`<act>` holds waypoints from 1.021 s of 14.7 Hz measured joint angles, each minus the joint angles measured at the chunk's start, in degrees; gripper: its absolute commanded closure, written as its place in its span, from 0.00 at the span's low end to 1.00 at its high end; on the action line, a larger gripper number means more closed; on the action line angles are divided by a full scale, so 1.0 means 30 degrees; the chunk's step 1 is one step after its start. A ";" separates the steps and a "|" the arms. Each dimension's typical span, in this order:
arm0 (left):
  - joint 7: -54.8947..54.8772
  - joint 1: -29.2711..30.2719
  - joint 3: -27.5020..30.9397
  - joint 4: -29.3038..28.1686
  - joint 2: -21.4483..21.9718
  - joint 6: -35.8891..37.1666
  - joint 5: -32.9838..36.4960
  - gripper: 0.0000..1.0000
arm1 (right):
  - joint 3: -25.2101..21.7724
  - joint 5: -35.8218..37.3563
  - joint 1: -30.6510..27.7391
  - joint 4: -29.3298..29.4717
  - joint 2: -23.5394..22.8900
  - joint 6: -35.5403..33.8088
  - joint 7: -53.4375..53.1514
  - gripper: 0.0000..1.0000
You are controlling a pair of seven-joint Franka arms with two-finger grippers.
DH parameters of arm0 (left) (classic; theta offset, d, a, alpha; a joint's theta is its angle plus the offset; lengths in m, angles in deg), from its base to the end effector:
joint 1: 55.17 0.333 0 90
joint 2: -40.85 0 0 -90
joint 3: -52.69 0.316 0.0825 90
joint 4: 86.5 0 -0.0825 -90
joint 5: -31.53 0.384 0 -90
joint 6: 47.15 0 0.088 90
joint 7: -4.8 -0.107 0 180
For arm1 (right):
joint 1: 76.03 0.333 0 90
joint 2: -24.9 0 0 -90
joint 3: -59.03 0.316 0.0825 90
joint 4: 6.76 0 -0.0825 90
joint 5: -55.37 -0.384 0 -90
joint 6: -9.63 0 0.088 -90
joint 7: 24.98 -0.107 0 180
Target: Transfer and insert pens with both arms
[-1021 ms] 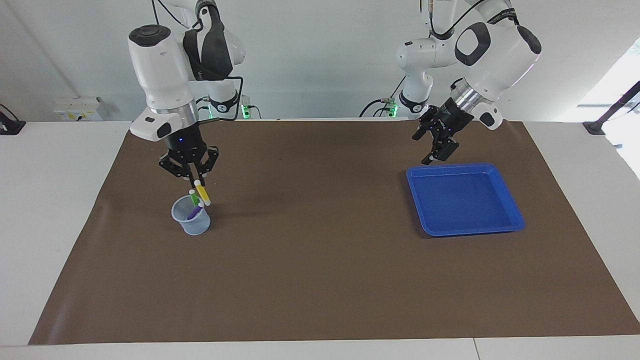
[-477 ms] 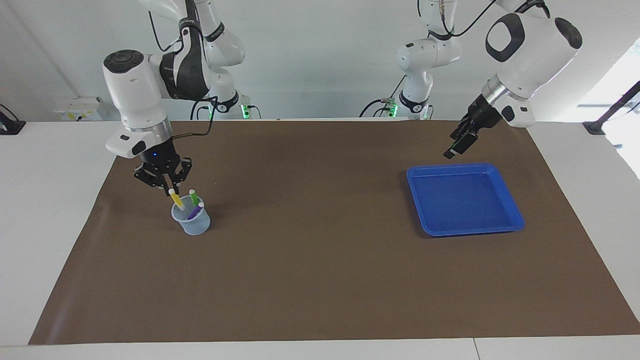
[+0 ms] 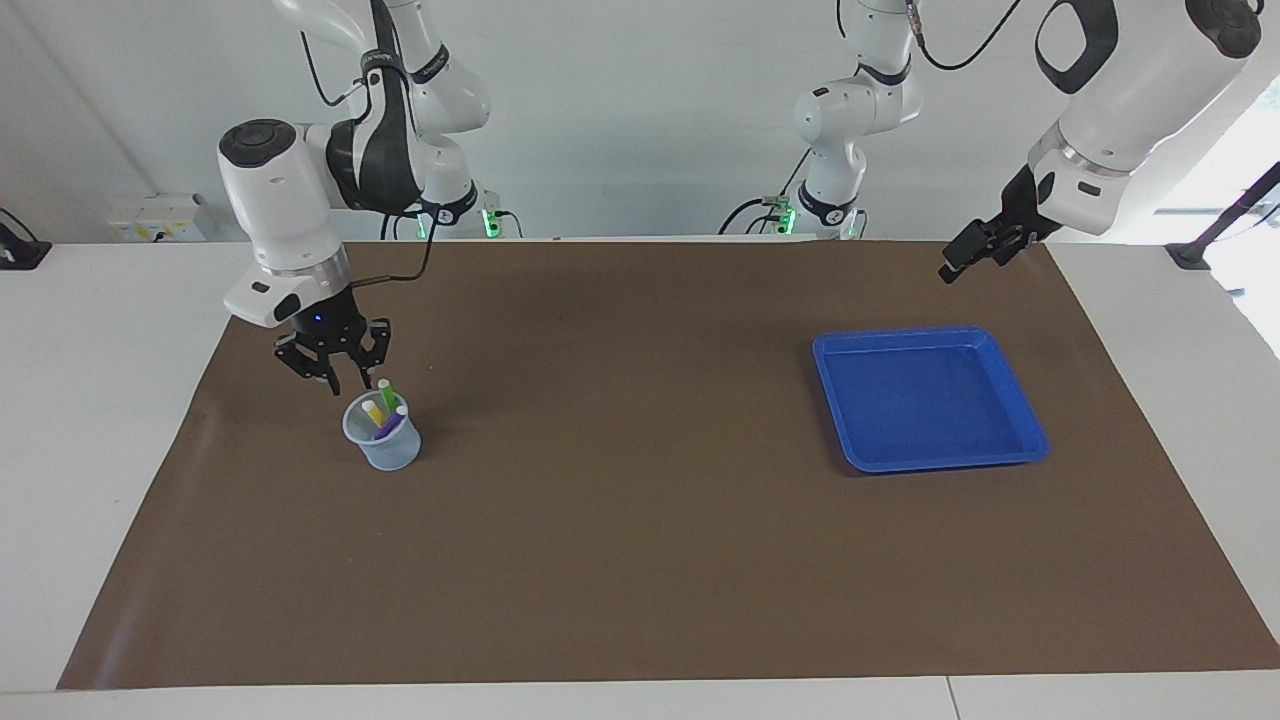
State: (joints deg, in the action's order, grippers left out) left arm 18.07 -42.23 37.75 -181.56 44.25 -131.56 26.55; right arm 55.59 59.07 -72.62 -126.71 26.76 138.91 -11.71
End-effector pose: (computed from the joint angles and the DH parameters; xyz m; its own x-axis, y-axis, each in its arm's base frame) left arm 0.5234 -0.0322 0.6066 0.9718 0.1892 -0.1409 0.1966 -0.9797 0.0402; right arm 0.5569 -0.0023 0.4556 0.9474 0.2680 0.1751 0.2541 -0.9622 0.0978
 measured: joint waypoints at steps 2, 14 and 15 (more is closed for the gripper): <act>-0.2490 -0.0193 0.0045 0.0307 0.0051 0.0942 0.0609 0.00 | -0.0005 -0.0001 0.0000 0.0232 0.0003 0.0000 -0.0472 0.00; -0.4562 -0.3746 0.3638 0.0692 0.0177 0.0777 0.0887 0.00 | -0.0507 -0.0002 0.0090 0.8513 -0.0424 -0.9575 -0.3863 0.00; -0.4555 -0.4006 0.3588 0.0873 0.0194 0.0925 0.0959 0.00 | -0.0464 -0.0002 0.0148 0.9065 -0.0492 -1.0419 -0.4184 0.00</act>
State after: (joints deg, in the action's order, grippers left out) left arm 4.41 -54.25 48.52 -178.95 44.83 -128.79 29.43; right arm 54.20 59.06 -72.18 -99.52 25.28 107.65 -24.26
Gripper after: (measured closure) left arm 0.000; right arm 0.000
